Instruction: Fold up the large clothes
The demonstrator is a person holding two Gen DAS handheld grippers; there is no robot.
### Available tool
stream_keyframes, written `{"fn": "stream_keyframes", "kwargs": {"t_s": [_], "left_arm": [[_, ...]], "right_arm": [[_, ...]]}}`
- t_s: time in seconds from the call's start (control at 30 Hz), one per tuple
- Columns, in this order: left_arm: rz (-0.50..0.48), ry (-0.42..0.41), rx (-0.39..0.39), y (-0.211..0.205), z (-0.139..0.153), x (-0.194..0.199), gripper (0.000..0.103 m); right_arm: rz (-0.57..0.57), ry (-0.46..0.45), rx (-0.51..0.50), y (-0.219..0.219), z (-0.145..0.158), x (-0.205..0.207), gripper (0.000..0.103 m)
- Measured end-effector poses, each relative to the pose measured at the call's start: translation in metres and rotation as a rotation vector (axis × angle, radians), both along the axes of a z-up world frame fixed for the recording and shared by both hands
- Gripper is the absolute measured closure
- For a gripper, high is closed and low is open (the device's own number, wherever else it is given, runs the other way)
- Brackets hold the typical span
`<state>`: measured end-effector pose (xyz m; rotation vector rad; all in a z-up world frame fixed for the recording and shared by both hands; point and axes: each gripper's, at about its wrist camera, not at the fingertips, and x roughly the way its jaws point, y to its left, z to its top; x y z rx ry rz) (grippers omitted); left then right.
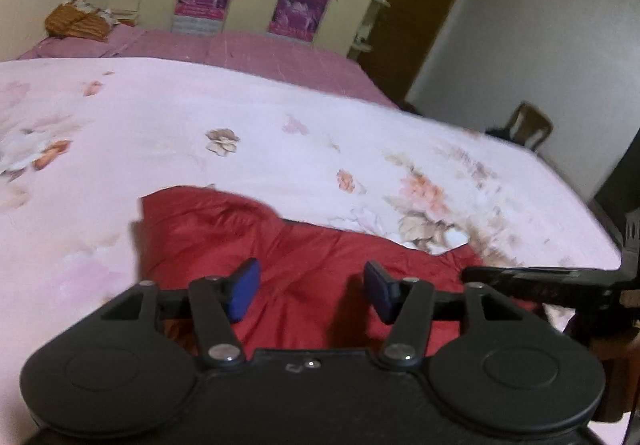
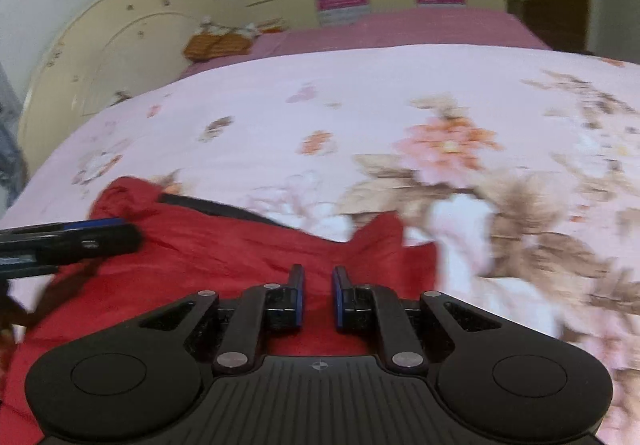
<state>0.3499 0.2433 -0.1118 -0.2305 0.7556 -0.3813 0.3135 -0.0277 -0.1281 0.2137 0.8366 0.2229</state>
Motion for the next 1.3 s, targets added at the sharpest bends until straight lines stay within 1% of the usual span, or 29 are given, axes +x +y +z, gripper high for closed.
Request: {"fn": "stream_keyframes", "kwargs": {"t_s": [0.07,0.13,0.17,0.23,0.27,0.3,0.33,0.37,0.43,0.5,0.57,0.6,0.67,0.73,0.77,0.83,0.87,0.93,1.0,1.03,1.1,1.2,1.27,1.3], "left_arm": [[0.013,-0.039,-0.031,0.009,0.013,-0.028,0.046],[-0.005,-0.066,-0.046,0.004,0.022,-0.055,0.046],[-0.025,-0.083,-0.042,-0.004,0.026,-0.069,0.046],[-0.06,-0.102,-0.002,-0.026,0.027,-0.088,0.046],[-0.072,-0.106,0.039,-0.037,0.024,-0.094,0.045],[-0.071,-0.101,0.105,-0.048,0.019,-0.098,0.046],[-0.065,-0.098,0.154,-0.055,0.012,-0.1,0.044],[-0.056,-0.099,0.174,-0.056,0.007,-0.103,0.044],[-0.018,-0.082,0.16,-0.047,0.001,-0.11,0.046],[-0.005,-0.087,0.188,-0.042,0.005,-0.121,0.047],[0.008,-0.09,0.184,-0.036,0.017,-0.136,0.048],[0.009,-0.104,0.165,-0.033,0.024,-0.146,0.048],[0.001,-0.13,0.142,-0.034,0.034,-0.166,0.048],[-0.02,-0.152,0.146,-0.042,0.039,-0.189,0.048],[-0.021,-0.151,0.152,-0.049,0.038,-0.196,0.048],[-0.015,-0.128,0.141,-0.053,0.031,-0.206,0.048],[-0.006,-0.109,0.143,-0.054,0.025,-0.208,0.048],[0.01,-0.095,0.16,-0.056,0.015,-0.213,0.048],[0.018,-0.092,0.175,-0.057,0.009,-0.218,0.048],[0.022,-0.088,0.169,-0.057,0.007,-0.219,0.048],[0.025,-0.086,0.17,-0.056,0.004,-0.22,0.048],[0.034,-0.088,0.176,-0.053,0.006,-0.222,0.048],[0.047,-0.082,0.185,-0.053,0.012,-0.227,0.048],[0.057,-0.083,0.202,-0.054,0.018,-0.232,0.048]], "right_arm": [[-0.025,-0.06,0.028,-0.016,0.02,-0.022,0.09],[0.027,-0.118,0.067,-0.02,0.037,-0.05,0.09],[0.06,-0.137,0.071,-0.017,0.041,-0.06,0.09],[0.141,-0.157,0.073,-0.004,0.043,-0.077,0.09],[0.171,-0.163,0.061,0.003,0.04,-0.082,0.09],[0.196,-0.159,0.028,0.01,0.034,-0.085,0.09],[0.198,-0.143,-0.005,0.014,0.026,-0.085,0.091],[0.179,-0.119,-0.027,0.013,0.017,-0.083,0.091],[0.114,-0.081,-0.022,-0.001,0.004,-0.083,0.091],[0.088,-0.061,-0.035,-0.014,0.0,-0.088,0.091],[0.066,-0.05,-0.057,-0.022,0.007,-0.097,0.09],[0.062,-0.066,-0.037,-0.027,0.014,-0.105,0.09],[0.087,-0.126,0.005,-0.03,0.037,-0.13,0.09],[0.149,-0.172,0.039,-0.02,0.055,-0.155,0.09],[0.184,-0.184,0.058,-0.013,0.06,-0.167,0.09],[0.256,-0.199,0.067,0.002,0.064,-0.188,0.09],[0.29,-0.196,0.056,0.011,0.061,-0.197,0.09],[0.324,-0.181,-0.001,0.027,0.05,-0.205,0.09],[0.311,-0.14,-0.046,0.031,0.032,-0.206,0.091],[0.293,-0.121,-0.056,0.029,0.025,-0.204,0.091],[0.271,-0.095,-0.046,0.024,0.016,-0.204,0.091],[0.257,-0.084,-0.062,0.019,0.013,-0.203,0.091],[0.243,-0.075,-0.06,0.019,0.015,-0.205,0.091],[0.228,-0.074,-0.064,0.017,0.022,-0.209,0.091]]}}
